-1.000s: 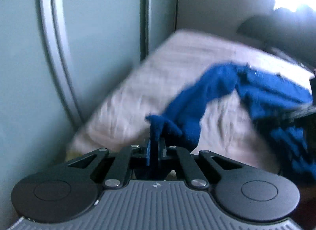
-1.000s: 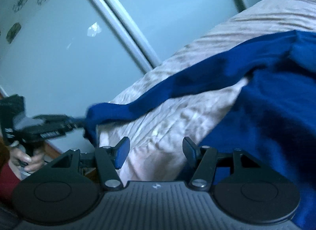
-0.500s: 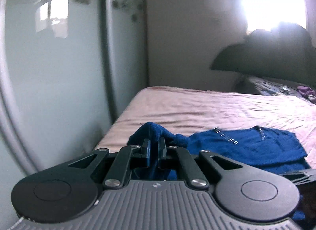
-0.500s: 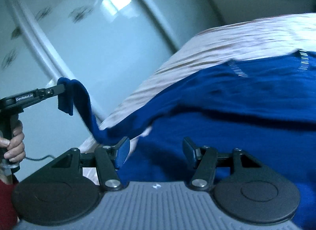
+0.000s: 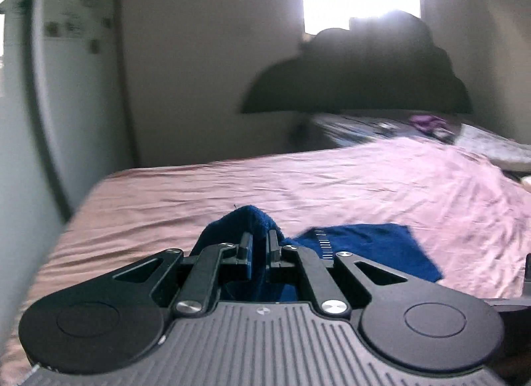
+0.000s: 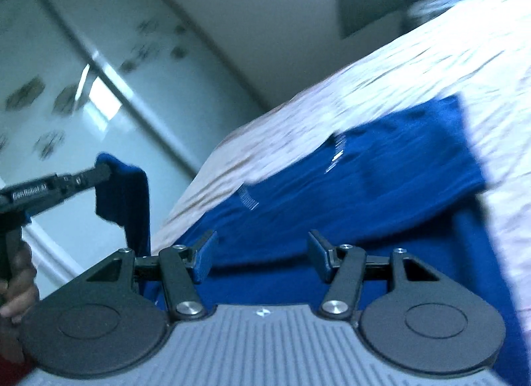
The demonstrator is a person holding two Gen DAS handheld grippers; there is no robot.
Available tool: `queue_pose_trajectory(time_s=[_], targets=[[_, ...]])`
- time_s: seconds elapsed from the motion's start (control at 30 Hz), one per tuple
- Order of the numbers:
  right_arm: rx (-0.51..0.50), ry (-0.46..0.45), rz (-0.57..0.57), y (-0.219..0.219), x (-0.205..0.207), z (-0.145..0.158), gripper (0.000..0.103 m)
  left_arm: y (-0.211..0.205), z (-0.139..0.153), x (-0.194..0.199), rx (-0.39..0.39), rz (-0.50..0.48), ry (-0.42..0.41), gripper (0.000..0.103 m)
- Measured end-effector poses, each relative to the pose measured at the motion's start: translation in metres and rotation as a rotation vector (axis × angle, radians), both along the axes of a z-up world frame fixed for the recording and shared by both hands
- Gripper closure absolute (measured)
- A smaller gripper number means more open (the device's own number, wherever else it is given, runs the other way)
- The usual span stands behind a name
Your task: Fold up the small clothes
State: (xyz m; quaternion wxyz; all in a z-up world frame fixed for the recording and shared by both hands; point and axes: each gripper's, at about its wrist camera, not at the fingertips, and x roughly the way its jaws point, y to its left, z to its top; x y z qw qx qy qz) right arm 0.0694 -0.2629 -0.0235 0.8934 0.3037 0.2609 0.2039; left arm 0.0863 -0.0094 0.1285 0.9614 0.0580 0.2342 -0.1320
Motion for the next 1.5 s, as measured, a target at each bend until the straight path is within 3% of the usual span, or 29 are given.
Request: queue_pose_trajectory(time_s=[0.33, 0.7, 0.77, 0.8, 0.87, 0.9, 0.93, 1.0, 1.13, 1.23, 1.43, 1.5], targets=[[0.057, 0.0, -0.227, -0.055, -0.009, -0.012, 0.043, -0.094, -0.053, 0.042, -0.004, -0.135, 0.12, 0.097], [0.067, 0.014, -0.366, -0.099, -0.019, -0.025, 0.043, -0.148, -0.087, 0.047, -0.01, -0.236, 0.183, 0.097], [0.062, 0.019, -0.384, -0.103, -0.021, -0.026, 0.043, -0.156, -0.094, 0.051, -0.011, -0.256, 0.21, 0.092], [0.062, 0.021, -0.391, -0.104, -0.022, -0.026, 0.043, -0.158, -0.098, 0.054, -0.013, -0.26, 0.229, 0.081], [0.06, 0.022, -0.401, -0.107, -0.021, -0.027, 0.043, -0.159, -0.102, 0.056, -0.02, -0.266, 0.26, 0.073], [0.054, 0.021, -0.407, -0.108, -0.022, -0.027, 0.043, -0.158, -0.103, 0.056, -0.019, -0.267, 0.268, 0.06], [0.045, 0.021, -0.413, -0.109, -0.022, -0.027, 0.043, -0.155, -0.101, 0.054, -0.015, -0.266, 0.265, 0.046], [0.03, 0.017, -0.418, -0.11, -0.021, -0.026, 0.043, -0.144, -0.093, 0.047, -0.001, -0.271, 0.231, 0.032], [-0.009, -0.009, -0.365, -0.106, -0.014, -0.017, 0.043, -0.096, -0.07, 0.032, 0.085, -0.197, 0.051, 0.017], [-0.071, -0.037, -0.267, -0.092, 0.002, -0.009, 0.043, -0.05, -0.065, 0.038, 0.144, -0.071, 0.01, 0.017], [-0.122, 0.007, -0.024, -0.052, 0.046, -0.006, 0.043, 0.033, -0.08, 0.063, 0.221, 0.127, 0.089, 0.021], [-0.183, 0.001, 0.05, -0.034, 0.051, -0.004, 0.043, 0.048, -0.09, 0.065, 0.248, 0.174, 0.111, 0.021]])
